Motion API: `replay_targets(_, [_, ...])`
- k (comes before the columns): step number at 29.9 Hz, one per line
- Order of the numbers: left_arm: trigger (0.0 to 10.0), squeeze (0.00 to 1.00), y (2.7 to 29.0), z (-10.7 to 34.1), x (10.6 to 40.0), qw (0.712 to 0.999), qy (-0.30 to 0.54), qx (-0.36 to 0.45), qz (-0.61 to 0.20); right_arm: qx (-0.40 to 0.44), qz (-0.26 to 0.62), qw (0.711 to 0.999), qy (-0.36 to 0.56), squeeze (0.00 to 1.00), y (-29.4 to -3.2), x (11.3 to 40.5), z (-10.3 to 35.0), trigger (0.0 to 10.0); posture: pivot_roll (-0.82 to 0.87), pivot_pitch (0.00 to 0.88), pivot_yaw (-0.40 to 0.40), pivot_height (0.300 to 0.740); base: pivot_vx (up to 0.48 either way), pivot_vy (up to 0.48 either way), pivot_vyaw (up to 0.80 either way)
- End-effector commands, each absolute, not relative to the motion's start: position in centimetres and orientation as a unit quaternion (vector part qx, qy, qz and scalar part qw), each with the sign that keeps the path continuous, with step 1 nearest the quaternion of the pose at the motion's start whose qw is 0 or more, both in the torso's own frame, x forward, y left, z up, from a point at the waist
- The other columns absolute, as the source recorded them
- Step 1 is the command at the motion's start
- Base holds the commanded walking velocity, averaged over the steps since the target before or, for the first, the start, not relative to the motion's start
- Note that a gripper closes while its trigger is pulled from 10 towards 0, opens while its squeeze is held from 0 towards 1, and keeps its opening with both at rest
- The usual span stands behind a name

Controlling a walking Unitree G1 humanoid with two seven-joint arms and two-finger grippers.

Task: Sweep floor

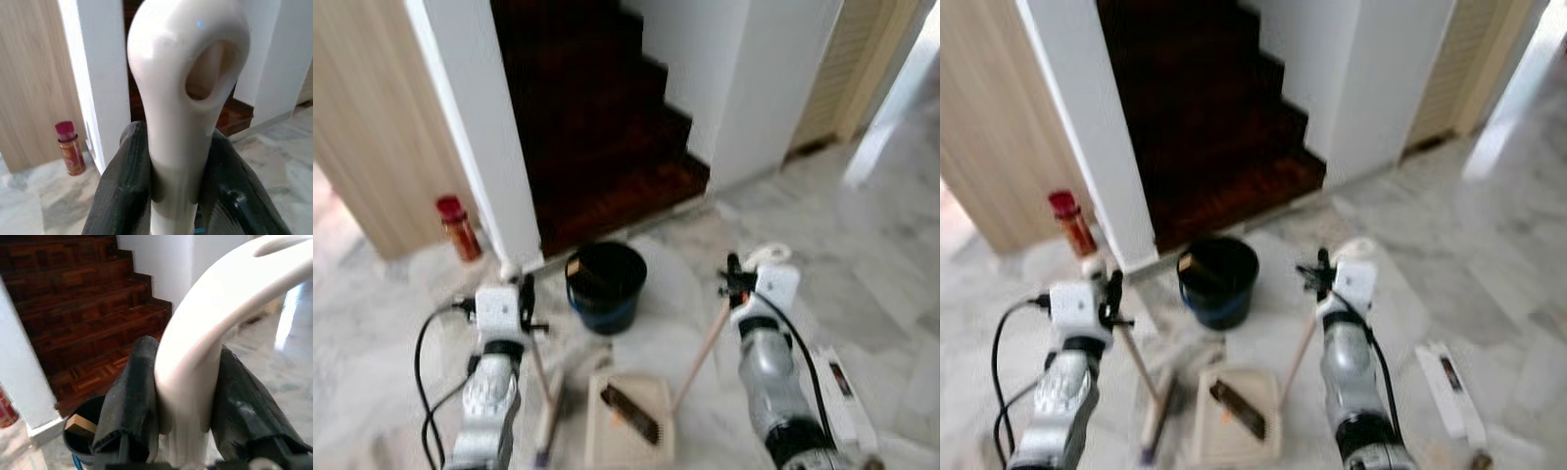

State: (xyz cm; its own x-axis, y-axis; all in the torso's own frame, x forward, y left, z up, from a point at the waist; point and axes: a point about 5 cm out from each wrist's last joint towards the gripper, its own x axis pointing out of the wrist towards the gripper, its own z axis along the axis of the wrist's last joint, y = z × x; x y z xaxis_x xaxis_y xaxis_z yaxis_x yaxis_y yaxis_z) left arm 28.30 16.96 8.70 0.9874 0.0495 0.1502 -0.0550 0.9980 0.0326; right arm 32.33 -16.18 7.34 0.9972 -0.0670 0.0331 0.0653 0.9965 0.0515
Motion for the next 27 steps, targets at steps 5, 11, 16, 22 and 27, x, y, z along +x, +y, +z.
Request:
replay_targets(5, [10.0,0.00,17.44,9.80,28.57,0.995,-0.096,0.027,0.030,0.035,-0.023,0.998,-0.042,0.00,-15.48,32.95,8.67,10.0,0.07,0.000,-0.027,0.740,0.000,0.332,0.00])
replay_targets(11, [10.0,0.00,17.41,9.86,28.60,0.995,-0.096,0.027,0.029,0.035,-0.021,0.998,-0.041,0.00,-15.41,33.02,8.71,10.0,0.07,0.000,-0.027,0.740,0.000,0.331,-0.80])
replay_targets(16, [10.0,0.00,17.58,9.91,28.57,0.994,-0.097,0.029,0.029,0.035,-0.021,0.998,-0.042,0.00,-15.35,33.06,8.76,10.0,0.07,0.000,-0.026,0.740,0.000,0.331,-0.13])
replay_targets(22, [10.0,0.00,17.78,10.09,28.61,0.994,-0.099,0.030,0.032,0.037,-0.018,0.998,-0.043,0.00,-15.20,33.14,8.93,10.0,0.07,0.000,-0.028,0.740,0.000,0.330,0.00])
replay_targets(27, [10.0,0.00,17.81,10.13,28.64,0.994,-0.100,0.029,0.032,0.037,-0.018,0.998,-0.044,0.00,-15.17,33.22,9.01,10.0,0.07,0.000,-0.031,0.740,0.000,0.349,0.00])
